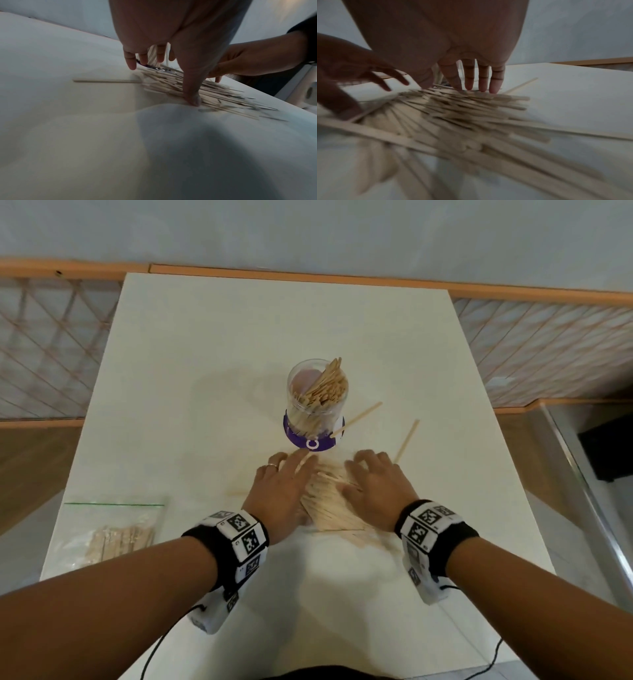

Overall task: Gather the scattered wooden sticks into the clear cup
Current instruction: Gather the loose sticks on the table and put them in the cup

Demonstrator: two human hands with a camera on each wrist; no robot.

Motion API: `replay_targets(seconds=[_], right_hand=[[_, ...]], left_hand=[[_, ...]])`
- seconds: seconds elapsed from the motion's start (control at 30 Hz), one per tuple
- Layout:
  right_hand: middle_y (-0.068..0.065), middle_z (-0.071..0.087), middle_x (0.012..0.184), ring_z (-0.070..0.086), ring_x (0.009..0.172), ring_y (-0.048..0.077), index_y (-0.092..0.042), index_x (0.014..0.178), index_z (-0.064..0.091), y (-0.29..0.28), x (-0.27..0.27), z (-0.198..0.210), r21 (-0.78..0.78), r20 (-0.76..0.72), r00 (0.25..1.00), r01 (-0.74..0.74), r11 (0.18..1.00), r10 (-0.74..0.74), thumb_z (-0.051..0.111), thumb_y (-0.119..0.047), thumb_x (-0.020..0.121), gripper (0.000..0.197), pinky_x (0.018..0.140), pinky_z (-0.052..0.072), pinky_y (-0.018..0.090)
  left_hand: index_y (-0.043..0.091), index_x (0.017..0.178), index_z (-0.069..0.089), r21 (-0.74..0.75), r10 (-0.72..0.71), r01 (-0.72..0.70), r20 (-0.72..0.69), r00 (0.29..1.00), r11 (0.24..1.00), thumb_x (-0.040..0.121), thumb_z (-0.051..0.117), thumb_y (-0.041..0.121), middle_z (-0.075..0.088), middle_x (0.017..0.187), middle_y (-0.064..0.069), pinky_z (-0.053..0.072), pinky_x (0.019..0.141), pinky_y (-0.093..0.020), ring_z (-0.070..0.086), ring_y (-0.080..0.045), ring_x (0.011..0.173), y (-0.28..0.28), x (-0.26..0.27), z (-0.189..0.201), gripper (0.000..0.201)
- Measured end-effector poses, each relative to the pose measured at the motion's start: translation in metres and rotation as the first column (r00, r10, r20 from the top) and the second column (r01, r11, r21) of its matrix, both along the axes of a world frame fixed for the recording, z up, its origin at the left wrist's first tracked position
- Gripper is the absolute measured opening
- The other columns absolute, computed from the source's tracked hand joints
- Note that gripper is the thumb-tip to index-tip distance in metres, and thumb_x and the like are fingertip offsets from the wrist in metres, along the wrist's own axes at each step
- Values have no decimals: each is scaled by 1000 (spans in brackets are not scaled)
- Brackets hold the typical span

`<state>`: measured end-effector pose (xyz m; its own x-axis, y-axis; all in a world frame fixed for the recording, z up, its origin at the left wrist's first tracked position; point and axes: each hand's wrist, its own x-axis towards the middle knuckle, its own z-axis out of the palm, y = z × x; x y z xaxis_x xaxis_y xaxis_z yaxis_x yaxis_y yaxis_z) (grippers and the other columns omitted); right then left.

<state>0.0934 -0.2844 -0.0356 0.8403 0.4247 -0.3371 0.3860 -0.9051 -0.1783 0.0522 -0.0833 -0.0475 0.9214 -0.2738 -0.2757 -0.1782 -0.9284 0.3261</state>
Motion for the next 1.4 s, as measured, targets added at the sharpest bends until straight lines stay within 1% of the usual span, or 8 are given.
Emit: replay_targets(seconds=[0.2, 0.33, 0.53, 0.73, 0.9, 1.07, 1.27, 1.4], right_hand=[[2, 51, 130, 46, 115, 25, -22, 132, 50, -3, -17, 5, -145, 14, 981, -188, 971, 192, 47, -84, 67, 90, 96, 35, 44], [0, 59, 118, 48, 110, 25, -23, 125, 57, 1, -15, 5, -125, 39, 976, -208, 970, 214, 62, -55, 77, 58, 92, 32, 42], [4, 58, 105, 56, 97, 26, -15, 111, 61, 18, -9, 2, 58, -104, 973, -203, 977, 208, 59, -25, 87, 26, 84, 39, 36], [10, 51, 112, 51, 96, 31, -8, 115, 54, 28, -9, -5, 44, -60, 970, -235, 971, 237, 51, -19, 94, 24, 75, 26, 34], [6, 60, 94, 52, 84, 30, -12, 102, 52, 35, -9, -6, 62, 24, 977, -215, 975, 214, 50, -17, 90, 14, 83, 37, 42], [13, 65, 90, 56, 71, 36, -7, 101, 51, 45, -6, -2, 216, 66, 976, -215, 952, 205, 52, -24, 96, 18, 65, 43, 41], [10, 73, 92, 66, 80, 34, -14, 111, 56, 50, 11, 7, 400, 21, 999, -53, 915, 48, 59, -47, 92, 39, 70, 53, 42], [5, 72, 75, 66, 68, 25, -20, 95, 69, 44, 23, 18, 484, -23, 994, 104, 869, -106, 62, -51, 89, 32, 63, 53, 35]], left_hand=[[21, 129, 47, 19, 23, -23, -15, 1000, 1000, 74, 72, 45, 44, 135, 1, 33, 103, -43, 36, -31, 128, -8, 1, 1, 65], [24, 124, 54, 11, 71, -70, -38, 997, 997, 77, 69, 43, 49, 126, 3, 34, 100, -41, 40, -29, 122, -1, -4, -1, 53], [27, 119, 60, -87, 136, -140, -47, 990, 986, 84, 65, 30, 58, 120, 5, 35, 94, -38, 48, -26, 113, 9, -12, 0, 36], [24, 136, 46, -226, 170, -188, -98, 981, 956, 76, 71, 47, 60, 126, 3, 37, 104, -40, 50, -22, 118, 27, -7, 11, 68], [29, 136, 43, -253, 174, -226, -209, 962, 941, 53, 51, 87, 59, 124, 6, 38, 103, -40, 52, -17, 116, 43, 2, 27, 101], [17, 95, 66, -382, 243, -287, -158, 957, 879, 89, 45, 58, 62, 85, 8, 39, 68, -19, 58, -14, 84, 35, 12, 44, 47], [16, 99, 71, -521, 342, -283, 18, 940, 805, 92, 58, 23, 72, 92, -1, 55, 74, -25, 66, -12, 78, 23, 23, 69, 16], [16, 97, 72, -726, 456, -335, -34, 889, 600, 87, 67, 28, 70, 94, 3, 61, 59, -27, 69, -9, 70, 33, 27, 94, 16]])
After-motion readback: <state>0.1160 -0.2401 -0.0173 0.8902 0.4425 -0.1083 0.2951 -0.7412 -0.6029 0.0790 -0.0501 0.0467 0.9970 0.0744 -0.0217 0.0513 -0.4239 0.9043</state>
